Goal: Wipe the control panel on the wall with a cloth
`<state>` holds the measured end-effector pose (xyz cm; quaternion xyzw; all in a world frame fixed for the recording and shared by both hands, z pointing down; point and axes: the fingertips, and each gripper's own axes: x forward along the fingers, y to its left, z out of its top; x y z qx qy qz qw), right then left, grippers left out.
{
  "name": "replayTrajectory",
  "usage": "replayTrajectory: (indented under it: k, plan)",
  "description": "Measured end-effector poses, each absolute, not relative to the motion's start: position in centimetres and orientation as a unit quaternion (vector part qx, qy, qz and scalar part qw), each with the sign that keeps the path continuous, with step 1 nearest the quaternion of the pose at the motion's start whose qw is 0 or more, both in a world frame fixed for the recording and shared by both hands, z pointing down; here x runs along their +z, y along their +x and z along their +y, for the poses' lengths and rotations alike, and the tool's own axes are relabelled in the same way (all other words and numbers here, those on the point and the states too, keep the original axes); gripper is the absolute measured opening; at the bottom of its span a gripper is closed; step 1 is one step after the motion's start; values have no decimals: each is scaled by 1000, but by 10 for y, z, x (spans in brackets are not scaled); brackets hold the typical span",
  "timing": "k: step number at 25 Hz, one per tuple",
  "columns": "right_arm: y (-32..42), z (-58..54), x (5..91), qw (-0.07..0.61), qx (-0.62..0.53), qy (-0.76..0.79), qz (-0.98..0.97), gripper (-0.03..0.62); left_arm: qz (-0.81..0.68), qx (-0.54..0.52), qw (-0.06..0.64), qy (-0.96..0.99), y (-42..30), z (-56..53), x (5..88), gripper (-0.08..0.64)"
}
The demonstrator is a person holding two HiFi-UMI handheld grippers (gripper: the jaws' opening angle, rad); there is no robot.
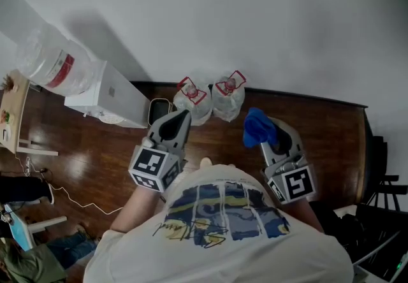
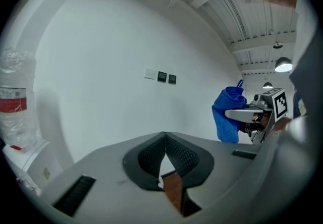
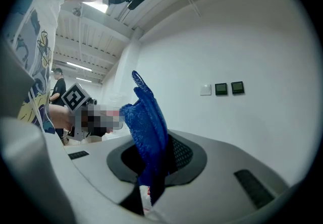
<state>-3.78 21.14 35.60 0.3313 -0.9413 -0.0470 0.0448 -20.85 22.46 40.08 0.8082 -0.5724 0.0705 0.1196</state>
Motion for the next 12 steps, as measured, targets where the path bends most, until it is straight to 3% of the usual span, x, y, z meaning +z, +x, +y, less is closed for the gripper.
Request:
replayTrajectory:
  k: [12]
  plan:
    - [-47, 223, 358, 50, -36, 309, -949, 86, -578, 75, 116, 804, -205, 241, 402, 2]
